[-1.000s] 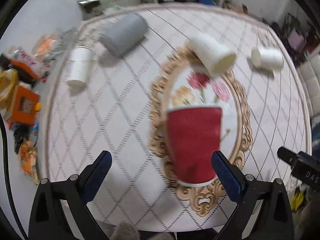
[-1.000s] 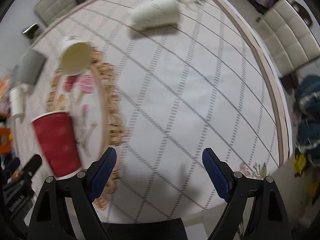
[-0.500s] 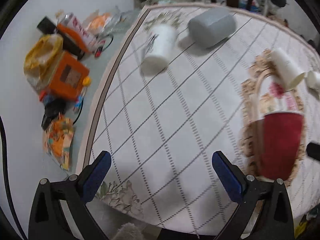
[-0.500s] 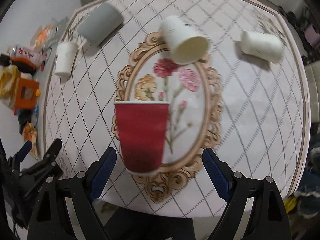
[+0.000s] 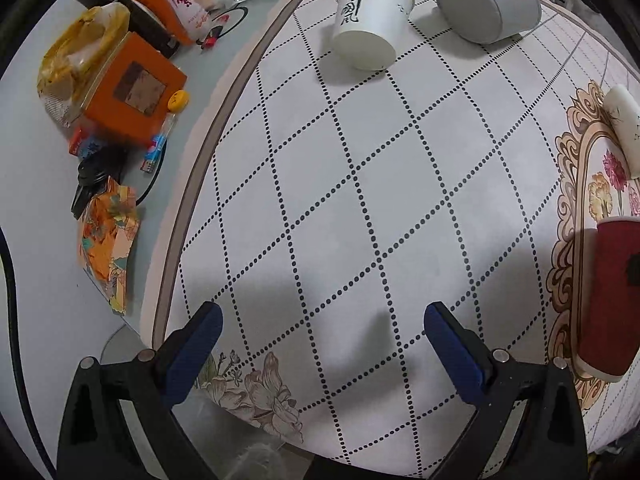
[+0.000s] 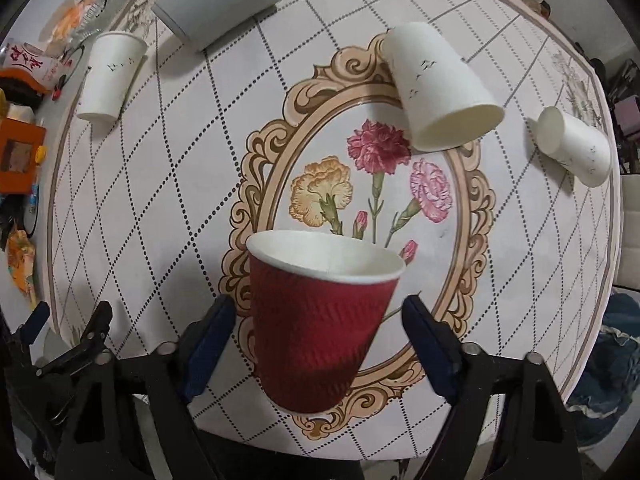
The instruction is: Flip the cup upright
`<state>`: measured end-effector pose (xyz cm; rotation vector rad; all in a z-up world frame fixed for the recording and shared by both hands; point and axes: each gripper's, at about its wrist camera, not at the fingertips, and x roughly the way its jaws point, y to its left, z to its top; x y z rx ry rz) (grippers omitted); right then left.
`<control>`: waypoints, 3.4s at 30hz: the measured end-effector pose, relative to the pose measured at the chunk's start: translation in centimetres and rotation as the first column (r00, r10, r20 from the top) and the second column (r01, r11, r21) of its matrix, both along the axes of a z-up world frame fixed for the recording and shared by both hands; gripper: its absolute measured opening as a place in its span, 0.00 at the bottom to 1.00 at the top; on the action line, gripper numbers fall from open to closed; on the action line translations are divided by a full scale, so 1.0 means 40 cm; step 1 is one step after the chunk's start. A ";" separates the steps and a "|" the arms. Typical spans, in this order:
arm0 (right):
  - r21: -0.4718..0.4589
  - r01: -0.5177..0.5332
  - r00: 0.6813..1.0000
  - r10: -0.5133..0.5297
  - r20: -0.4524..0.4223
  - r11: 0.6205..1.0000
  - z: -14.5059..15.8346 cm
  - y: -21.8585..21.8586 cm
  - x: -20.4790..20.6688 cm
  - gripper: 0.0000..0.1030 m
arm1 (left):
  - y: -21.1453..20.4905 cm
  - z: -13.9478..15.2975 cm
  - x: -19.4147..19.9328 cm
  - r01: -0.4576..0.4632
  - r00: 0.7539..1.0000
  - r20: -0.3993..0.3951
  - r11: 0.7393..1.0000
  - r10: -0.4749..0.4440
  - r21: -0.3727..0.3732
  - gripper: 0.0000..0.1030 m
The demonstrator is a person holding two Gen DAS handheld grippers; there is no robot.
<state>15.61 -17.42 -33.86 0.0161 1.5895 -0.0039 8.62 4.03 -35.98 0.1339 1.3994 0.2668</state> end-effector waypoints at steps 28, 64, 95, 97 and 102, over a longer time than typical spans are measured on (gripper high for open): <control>0.022 0.121 0.805 -0.111 0.583 0.992 0.147 0.013 -0.043 0.73 | -0.058 -0.044 0.078 0.116 0.979 -0.153 0.988 -0.131 -0.103 1.00; -0.099 0.260 0.776 -0.146 0.613 0.961 0.202 0.042 -0.386 1.00 | -0.091 0.208 -0.067 0.306 0.951 0.076 0.949 -0.300 -0.076 1.00; -0.057 0.224 0.672 -0.112 0.732 0.973 0.856 -0.048 -0.895 1.00 | -0.123 0.823 -0.548 0.280 0.819 0.541 0.956 -0.190 -0.089 1.00; -0.052 0.231 0.662 -0.118 0.740 0.972 0.870 -0.042 -0.901 1.00 | -0.116 0.831 -0.546 0.281 0.815 0.548 0.956 -0.189 -0.089 1.00; -0.039 0.232 0.659 -0.128 0.741 0.972 0.885 -0.025 -0.892 1.00 | -0.105 0.839 -0.540 0.284 0.810 0.554 0.955 -0.191 -0.086 1.00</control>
